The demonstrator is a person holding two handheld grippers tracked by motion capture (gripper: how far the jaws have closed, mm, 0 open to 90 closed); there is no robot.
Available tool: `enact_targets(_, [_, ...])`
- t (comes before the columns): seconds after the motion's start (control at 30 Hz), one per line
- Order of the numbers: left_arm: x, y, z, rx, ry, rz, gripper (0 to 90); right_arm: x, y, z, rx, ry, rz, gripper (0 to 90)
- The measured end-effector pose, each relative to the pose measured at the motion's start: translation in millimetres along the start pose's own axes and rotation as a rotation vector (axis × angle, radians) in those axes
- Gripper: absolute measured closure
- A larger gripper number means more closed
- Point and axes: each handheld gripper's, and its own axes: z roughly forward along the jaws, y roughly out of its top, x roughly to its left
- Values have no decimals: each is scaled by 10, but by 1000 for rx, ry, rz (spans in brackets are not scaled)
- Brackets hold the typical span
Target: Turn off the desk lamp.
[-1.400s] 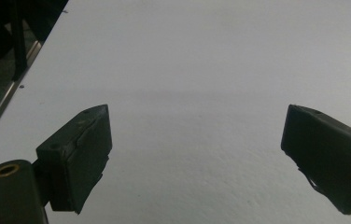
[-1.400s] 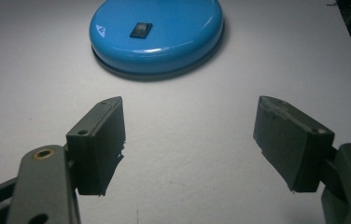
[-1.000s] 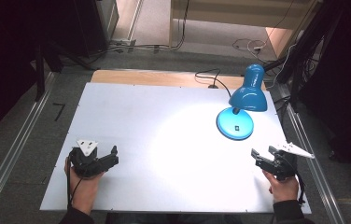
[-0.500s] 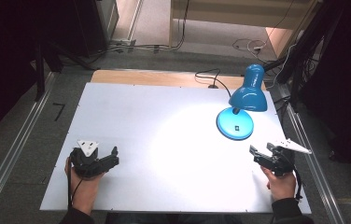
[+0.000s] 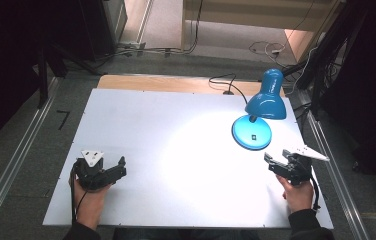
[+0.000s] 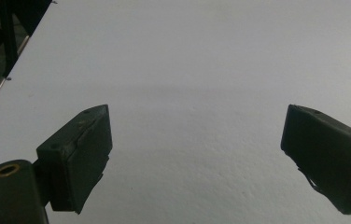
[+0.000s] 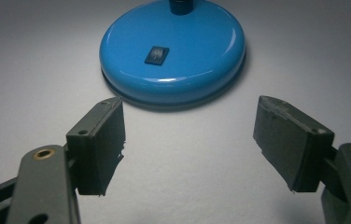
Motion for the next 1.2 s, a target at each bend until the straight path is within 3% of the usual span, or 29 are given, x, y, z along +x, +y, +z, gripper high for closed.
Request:
enact_targets(0.33, [44,5,16,7,2,-18,92,54,61,92,-8,4,-25,238])
enact_targets(0.83, [104,12,47,6,43,-47,92,5,165,166,-28,10,-8,238])
enact_targets(1.2, [103,14,25,-2,33,-46,92,7,194,214,-26,10,-8,245])
